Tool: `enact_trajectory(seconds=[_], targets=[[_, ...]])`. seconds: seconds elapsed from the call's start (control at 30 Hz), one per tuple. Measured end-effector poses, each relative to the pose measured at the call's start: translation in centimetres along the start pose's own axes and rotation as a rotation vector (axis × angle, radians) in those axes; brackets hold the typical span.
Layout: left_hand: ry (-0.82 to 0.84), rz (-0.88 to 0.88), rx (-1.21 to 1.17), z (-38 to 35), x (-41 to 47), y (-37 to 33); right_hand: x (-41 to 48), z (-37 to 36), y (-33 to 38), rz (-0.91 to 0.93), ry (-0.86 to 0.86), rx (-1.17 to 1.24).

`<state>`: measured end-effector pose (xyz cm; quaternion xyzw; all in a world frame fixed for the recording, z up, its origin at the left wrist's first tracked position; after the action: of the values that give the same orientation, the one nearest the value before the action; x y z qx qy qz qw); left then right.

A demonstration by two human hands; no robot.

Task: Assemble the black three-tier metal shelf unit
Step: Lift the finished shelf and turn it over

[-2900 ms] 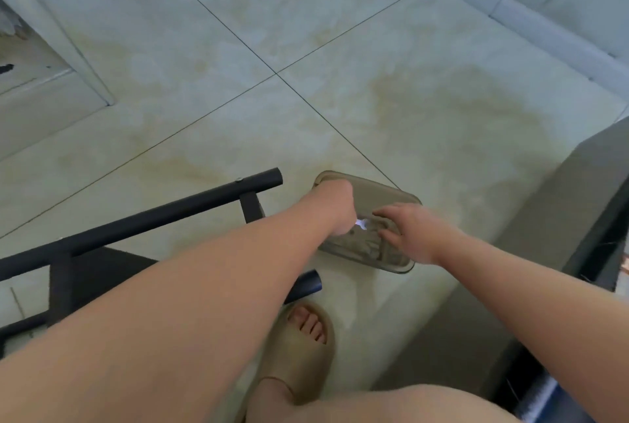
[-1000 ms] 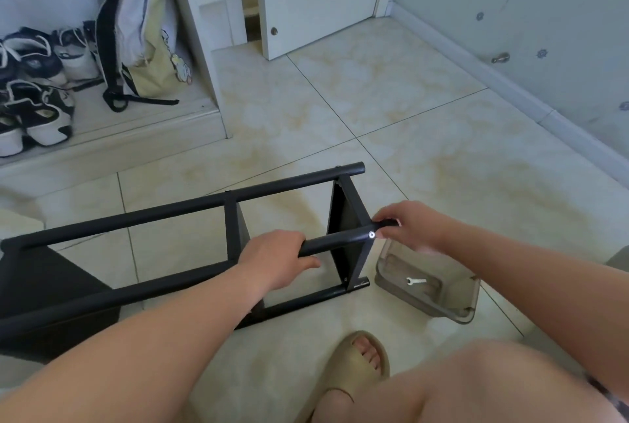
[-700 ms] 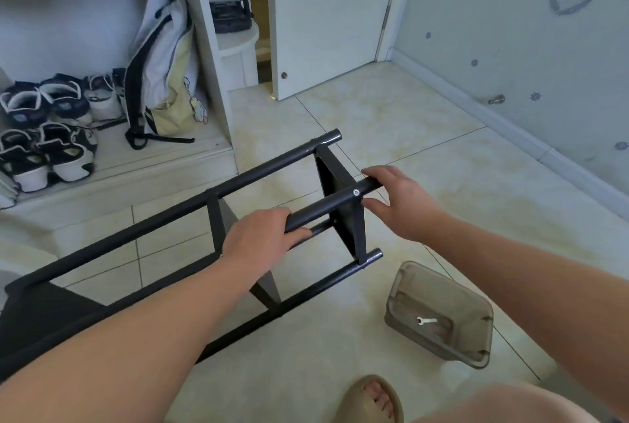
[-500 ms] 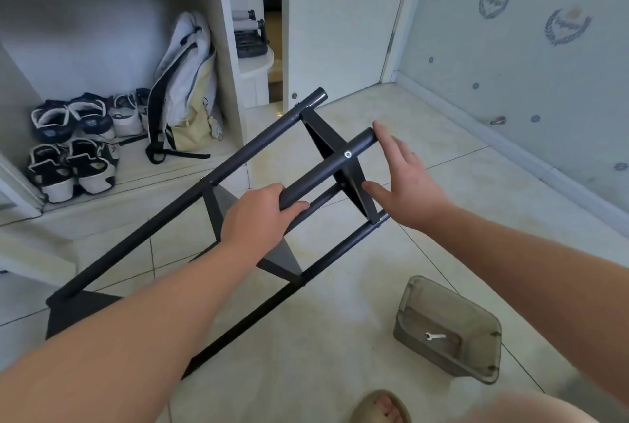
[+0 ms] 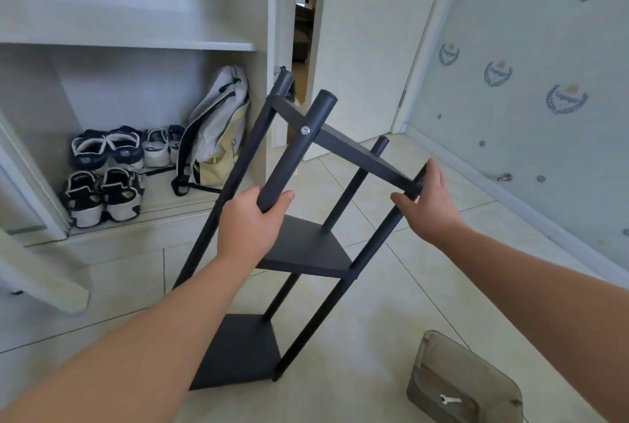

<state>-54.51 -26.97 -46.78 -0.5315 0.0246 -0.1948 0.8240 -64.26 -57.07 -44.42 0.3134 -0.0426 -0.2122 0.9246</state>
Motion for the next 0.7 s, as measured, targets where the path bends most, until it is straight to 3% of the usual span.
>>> enact_trajectory(seconds=[0.2,0.3,0.43,0.7], targets=[[-0.031,0.062,-0.109,0.6,2.7,2.7,3.2,0.1,-1.6,-0.057,-0.134,0.206],[-0.026,0.081,-0.156,0.1,4.2,4.1,5.5,-0.9,-3.0,-0.134,-0.098,0.297],[-0.022,0.080,-0.149,-0.7,6.5,4.7,7.8,-1.3,-3.6,-0.090,-0.151,0.439],[0.025,0.134,0.013,-1.5,11.3,7.0,9.9,-1.1,-2.3,-0.040,-0.240,0.386]])
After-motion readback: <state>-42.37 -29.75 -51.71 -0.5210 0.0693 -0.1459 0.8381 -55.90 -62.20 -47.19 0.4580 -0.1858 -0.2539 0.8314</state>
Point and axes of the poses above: each hand's wrist, its own x-axis towards the middle knuckle, its own z-axis out of the back of the hand, y = z × x, the point moved 9 cm from there along x, towards the middle knuckle, and after that the axes turned 15 degrees about y, right-handed, at the moved point
